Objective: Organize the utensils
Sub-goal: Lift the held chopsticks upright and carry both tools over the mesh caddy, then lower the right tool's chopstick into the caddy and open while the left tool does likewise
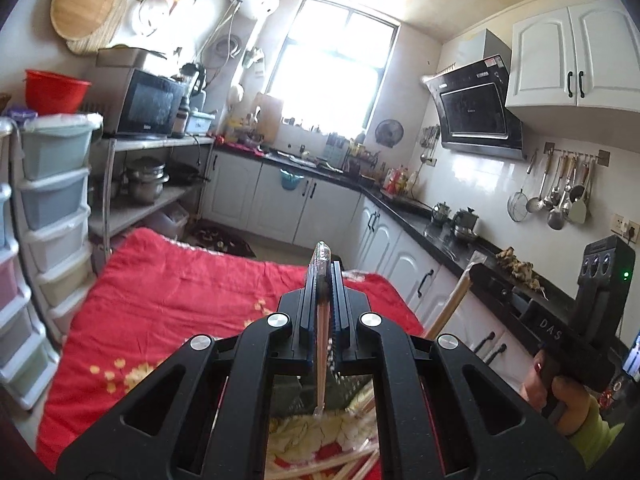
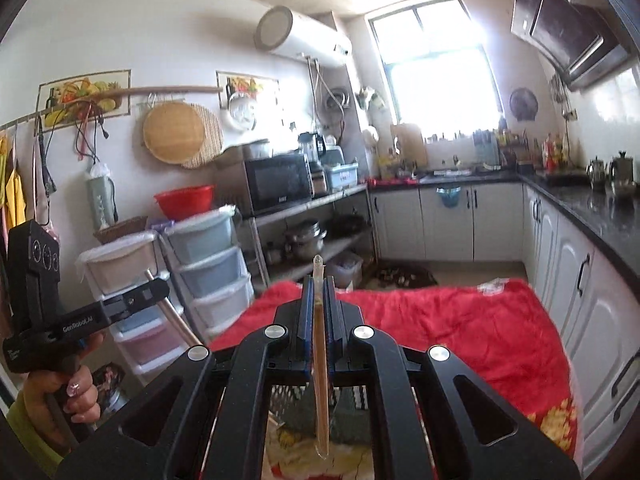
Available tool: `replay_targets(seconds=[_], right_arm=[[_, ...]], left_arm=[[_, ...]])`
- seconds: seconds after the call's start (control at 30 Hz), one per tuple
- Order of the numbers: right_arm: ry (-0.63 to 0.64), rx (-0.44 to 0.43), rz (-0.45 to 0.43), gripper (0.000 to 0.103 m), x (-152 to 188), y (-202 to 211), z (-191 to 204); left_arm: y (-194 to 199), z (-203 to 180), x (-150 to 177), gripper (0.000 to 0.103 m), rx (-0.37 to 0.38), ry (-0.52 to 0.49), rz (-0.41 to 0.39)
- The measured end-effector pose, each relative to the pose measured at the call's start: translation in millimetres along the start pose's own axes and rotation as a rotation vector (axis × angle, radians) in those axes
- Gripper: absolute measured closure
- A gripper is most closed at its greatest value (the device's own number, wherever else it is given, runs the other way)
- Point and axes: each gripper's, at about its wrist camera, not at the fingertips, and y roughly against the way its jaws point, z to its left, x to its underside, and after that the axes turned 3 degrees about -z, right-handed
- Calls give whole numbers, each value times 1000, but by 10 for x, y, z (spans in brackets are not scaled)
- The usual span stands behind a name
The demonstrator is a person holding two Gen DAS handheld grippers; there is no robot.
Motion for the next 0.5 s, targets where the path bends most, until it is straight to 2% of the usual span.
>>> replay_targets(seconds=[0.13,0.33,0.5], right_arm=[[32,28,-46,98,-84,-69,-30],[48,47,-72,98,-121,-219,-94],[82,59,-96,98,-87,-336,-103]], left_arm=[[-72,2,-85,100,-18,-9,-20],[-158,-23,-119,100,-22,-10,-30],[-242,-78,-112,100,-53,-50,-42]])
